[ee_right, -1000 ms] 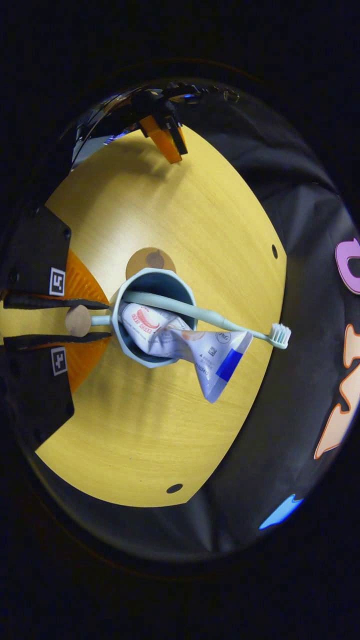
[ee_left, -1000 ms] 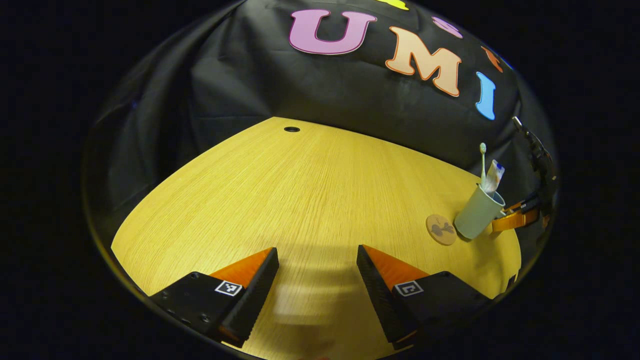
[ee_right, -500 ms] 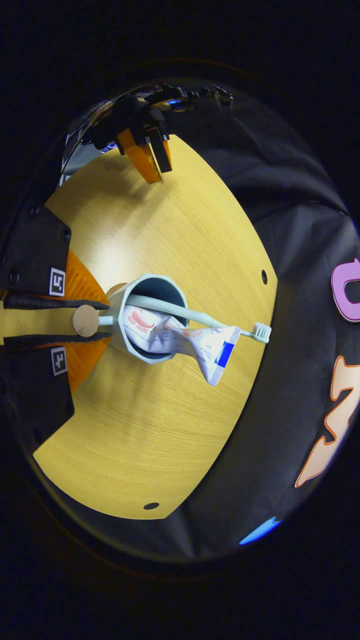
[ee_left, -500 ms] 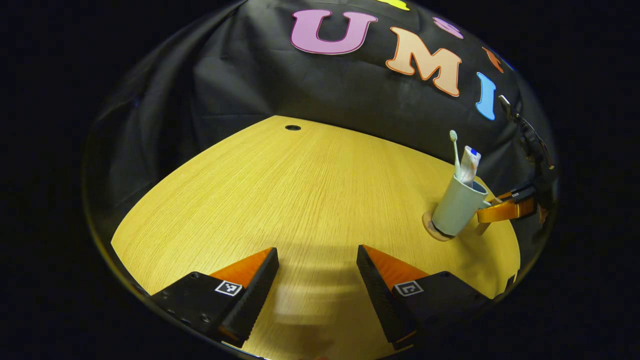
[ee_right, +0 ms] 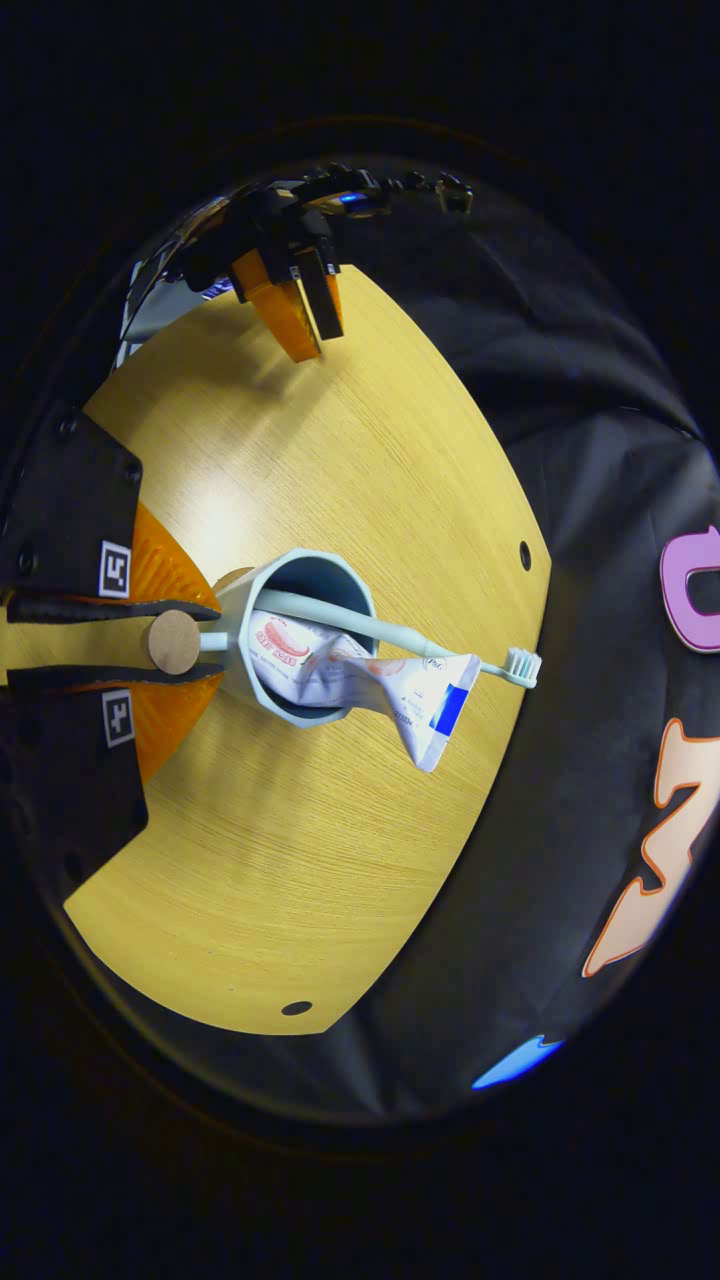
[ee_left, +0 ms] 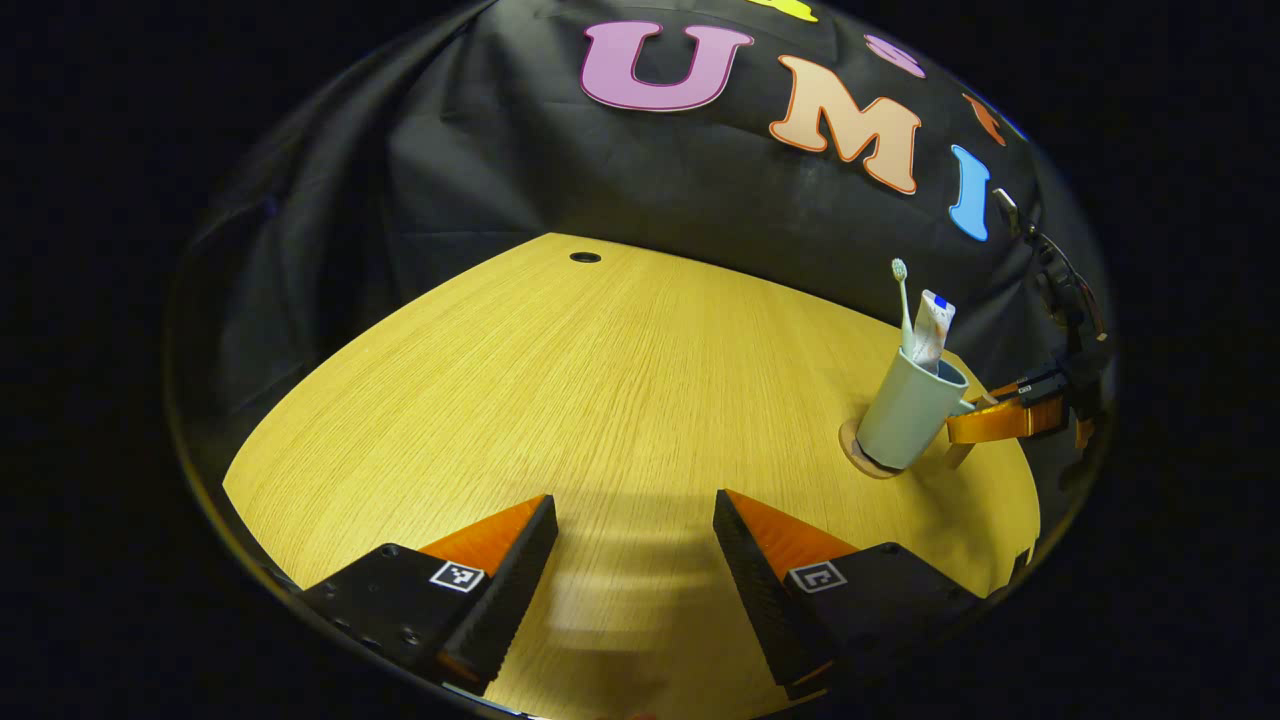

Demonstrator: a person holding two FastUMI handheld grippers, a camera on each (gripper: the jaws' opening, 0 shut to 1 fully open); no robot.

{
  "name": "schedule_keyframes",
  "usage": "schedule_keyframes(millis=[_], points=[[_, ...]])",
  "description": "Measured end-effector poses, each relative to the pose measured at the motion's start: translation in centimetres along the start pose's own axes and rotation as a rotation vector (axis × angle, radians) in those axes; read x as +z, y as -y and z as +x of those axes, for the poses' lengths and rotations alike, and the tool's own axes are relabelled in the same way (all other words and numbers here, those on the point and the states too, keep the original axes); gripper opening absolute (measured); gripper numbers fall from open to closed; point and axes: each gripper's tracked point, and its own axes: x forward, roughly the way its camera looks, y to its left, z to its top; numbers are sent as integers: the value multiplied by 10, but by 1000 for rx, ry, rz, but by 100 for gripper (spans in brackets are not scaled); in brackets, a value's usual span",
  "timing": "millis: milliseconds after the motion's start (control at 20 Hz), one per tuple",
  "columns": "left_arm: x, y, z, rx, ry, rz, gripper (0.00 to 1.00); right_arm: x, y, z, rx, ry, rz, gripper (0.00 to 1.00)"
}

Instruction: Put the toothbrush and toothpaste on the desktop into the cup, then pick up the cup and place it on the coaster on the desktop.

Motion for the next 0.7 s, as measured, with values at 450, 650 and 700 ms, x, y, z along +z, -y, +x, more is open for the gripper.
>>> schedule_keyframes(millis=[450, 650, 700], points=[[0, 2, 0, -4, 3, 20, 94, 31, 0, -25, -15, 170, 70, 12], [-1, 1, -1, -12, 1, 18, 94, 28, 3, -17, -10, 163, 63, 10], [-1, 2, -1, -12, 1, 20, 94, 28, 3, -16, -11, 164, 60, 10]])
